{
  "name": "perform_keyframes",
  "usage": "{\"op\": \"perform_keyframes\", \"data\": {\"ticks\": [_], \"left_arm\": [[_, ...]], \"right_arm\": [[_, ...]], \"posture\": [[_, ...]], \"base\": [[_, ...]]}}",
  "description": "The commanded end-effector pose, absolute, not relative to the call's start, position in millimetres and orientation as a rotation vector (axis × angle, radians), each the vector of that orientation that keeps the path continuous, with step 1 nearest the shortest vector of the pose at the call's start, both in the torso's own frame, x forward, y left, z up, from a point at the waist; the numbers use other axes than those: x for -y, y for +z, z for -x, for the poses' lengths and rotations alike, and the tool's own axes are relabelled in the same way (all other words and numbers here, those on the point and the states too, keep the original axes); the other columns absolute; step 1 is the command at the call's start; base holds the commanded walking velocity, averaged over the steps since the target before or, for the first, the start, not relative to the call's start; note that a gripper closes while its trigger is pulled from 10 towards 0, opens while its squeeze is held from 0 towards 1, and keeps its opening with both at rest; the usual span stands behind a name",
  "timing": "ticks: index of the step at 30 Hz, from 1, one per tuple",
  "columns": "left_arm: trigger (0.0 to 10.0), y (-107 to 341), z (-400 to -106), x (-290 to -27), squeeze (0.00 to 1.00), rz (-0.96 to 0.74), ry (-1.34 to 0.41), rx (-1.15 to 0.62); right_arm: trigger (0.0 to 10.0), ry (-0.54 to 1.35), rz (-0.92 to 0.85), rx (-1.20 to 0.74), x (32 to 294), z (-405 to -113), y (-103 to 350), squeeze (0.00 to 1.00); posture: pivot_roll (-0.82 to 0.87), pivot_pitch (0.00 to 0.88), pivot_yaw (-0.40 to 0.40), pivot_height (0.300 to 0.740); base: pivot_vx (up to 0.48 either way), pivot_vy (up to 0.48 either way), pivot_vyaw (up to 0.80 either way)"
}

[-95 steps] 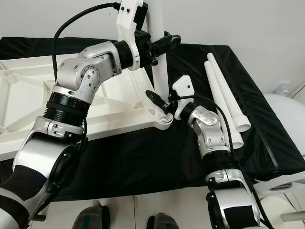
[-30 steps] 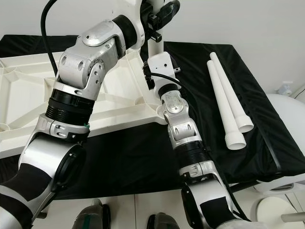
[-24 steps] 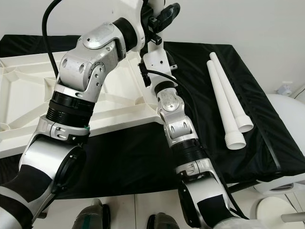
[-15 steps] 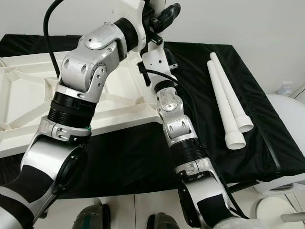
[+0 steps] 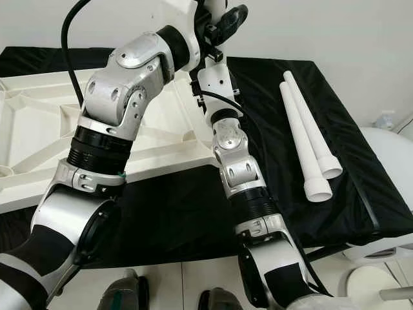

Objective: Building children table

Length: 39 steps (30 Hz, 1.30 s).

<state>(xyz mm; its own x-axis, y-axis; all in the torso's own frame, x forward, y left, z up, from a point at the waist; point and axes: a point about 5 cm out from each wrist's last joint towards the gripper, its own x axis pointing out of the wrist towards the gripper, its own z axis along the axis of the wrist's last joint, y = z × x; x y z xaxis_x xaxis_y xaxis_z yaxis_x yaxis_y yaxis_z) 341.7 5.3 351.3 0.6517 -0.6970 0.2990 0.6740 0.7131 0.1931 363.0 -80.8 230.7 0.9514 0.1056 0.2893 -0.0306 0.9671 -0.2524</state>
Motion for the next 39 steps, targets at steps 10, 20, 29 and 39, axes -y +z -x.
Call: {"op": "perform_keyframes", "data": {"ticks": [10,20,29,39], "left_arm": [[10.0,360,-343,-10,1.00,-0.036,-0.669,0.397],[10.0,358,-339,-11,0.84,0.031,-0.760,0.368],[10.0,348,-336,-22,0.00,0.105,-0.813,0.303],[10.0,309,-350,-59,0.00,0.035,-0.675,0.140]], "right_arm": [[10.0,0.012,0.247,0.256,90,-368,225,0.00],[10.0,-0.025,0.218,0.255,98,-371,226,0.00],[10.0,-0.070,0.156,0.217,112,-375,225,0.00],[10.0,0.001,0.035,0.176,124,-379,229,0.00]], "posture": [[0.05,0.041,-0.079,0.740],[0.05,0.049,-0.065,0.740],[0.04,0.051,-0.060,0.740],[0.05,0.042,-0.071,0.740]], "base": [[0.000,0.000,0.00],[0.000,0.000,0.00],[0.000,0.000,0.00],[0.000,0.000,0.00]]}}
